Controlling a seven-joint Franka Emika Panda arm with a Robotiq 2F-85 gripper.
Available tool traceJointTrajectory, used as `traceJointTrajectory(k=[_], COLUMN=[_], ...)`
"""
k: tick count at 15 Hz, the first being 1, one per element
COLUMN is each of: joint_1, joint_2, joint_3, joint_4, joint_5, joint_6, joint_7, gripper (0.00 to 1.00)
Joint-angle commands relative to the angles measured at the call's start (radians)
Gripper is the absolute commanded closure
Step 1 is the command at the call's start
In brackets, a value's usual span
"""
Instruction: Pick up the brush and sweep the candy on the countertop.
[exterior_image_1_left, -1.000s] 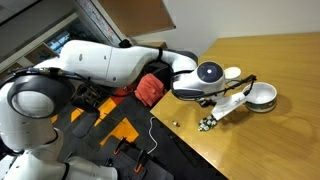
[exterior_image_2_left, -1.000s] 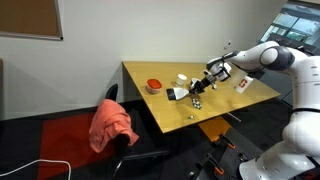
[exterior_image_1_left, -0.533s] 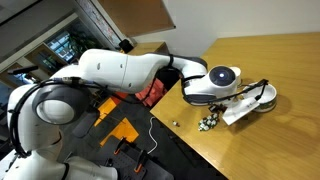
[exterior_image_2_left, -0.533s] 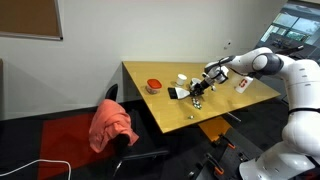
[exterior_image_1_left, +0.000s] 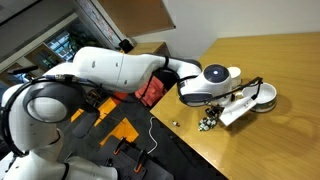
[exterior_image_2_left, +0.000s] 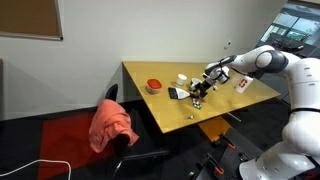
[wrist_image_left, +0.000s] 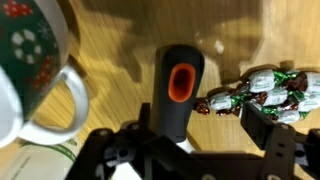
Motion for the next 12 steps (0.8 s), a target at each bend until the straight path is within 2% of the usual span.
traceJointTrajectory(k=[1, 6, 12], joint_1=[0.002, 0.018, 0.045], joint_2=[-0.197, -0.402, -0.547], joint_3=[0.008, -0.004, -0.024], joint_4=[-0.239, -0.471, -0.636], joint_5=[-0.049, -0.055, -0.051], joint_6=[0.084, 0.162, 0.221], joint_7=[0.009, 0.018, 0.026], gripper=[0.00, 0.00, 0.00])
